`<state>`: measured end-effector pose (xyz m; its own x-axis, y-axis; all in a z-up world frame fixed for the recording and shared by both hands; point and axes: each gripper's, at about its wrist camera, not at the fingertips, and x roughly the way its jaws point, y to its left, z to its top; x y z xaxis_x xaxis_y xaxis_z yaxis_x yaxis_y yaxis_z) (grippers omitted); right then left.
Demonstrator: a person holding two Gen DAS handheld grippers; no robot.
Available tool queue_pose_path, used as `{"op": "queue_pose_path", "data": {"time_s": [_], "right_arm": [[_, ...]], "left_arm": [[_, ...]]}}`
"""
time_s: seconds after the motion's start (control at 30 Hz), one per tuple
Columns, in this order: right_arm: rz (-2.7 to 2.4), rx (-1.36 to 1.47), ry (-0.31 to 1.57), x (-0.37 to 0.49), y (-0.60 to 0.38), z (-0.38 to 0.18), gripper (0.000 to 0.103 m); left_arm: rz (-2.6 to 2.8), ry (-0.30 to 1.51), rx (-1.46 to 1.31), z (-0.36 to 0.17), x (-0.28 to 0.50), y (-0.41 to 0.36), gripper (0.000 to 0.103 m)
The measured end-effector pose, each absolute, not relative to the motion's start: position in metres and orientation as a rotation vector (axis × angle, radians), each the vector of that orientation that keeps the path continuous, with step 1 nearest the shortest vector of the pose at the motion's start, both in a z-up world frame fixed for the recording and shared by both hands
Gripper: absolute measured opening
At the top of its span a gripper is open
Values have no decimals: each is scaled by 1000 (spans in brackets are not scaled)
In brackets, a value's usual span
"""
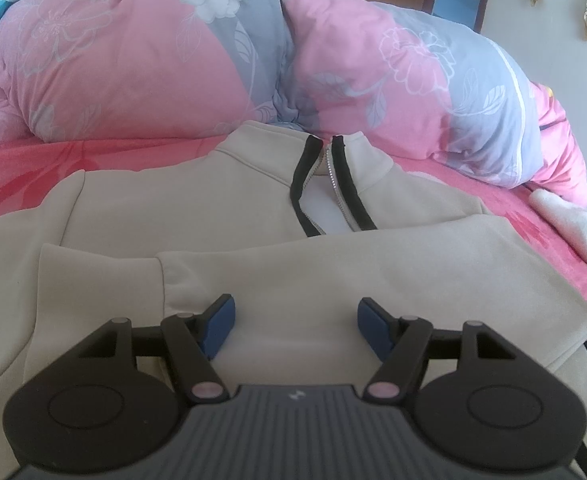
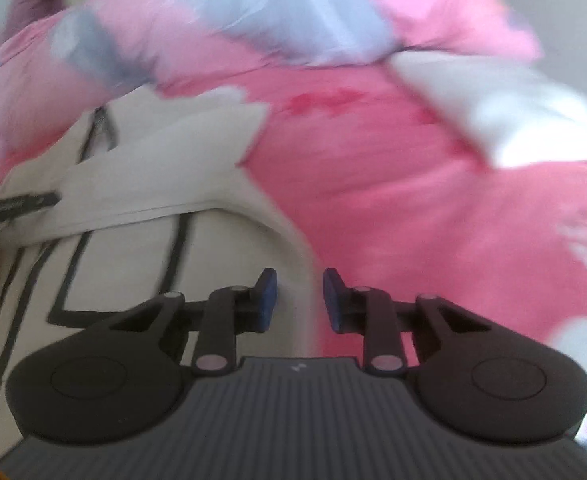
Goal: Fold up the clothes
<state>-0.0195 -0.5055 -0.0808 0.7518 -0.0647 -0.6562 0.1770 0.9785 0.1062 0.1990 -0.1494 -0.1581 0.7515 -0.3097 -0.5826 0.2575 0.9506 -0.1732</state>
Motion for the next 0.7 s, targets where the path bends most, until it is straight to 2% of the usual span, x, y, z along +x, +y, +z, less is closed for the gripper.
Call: {"op": "queue_pose_path", "data": {"time_s": [0.17, 0.37, 0.53, 0.7], "right_arm": [[-60, 286, 621, -49, -508, -67, 24], [10, 236, 759, -75, -495, -102, 21], [-77, 300, 734, -154, -510, -75, 23], [19, 302, 644, -155, -485, -57, 24]], "left_arm": [[-307, 654, -72, -157, 199, -151, 69], [-307, 666, -69, -154, 199, -151, 69], [-295, 681, -55, -137, 188, -144, 71], [-324, 656, -86, -96, 145, -122, 73]]}}
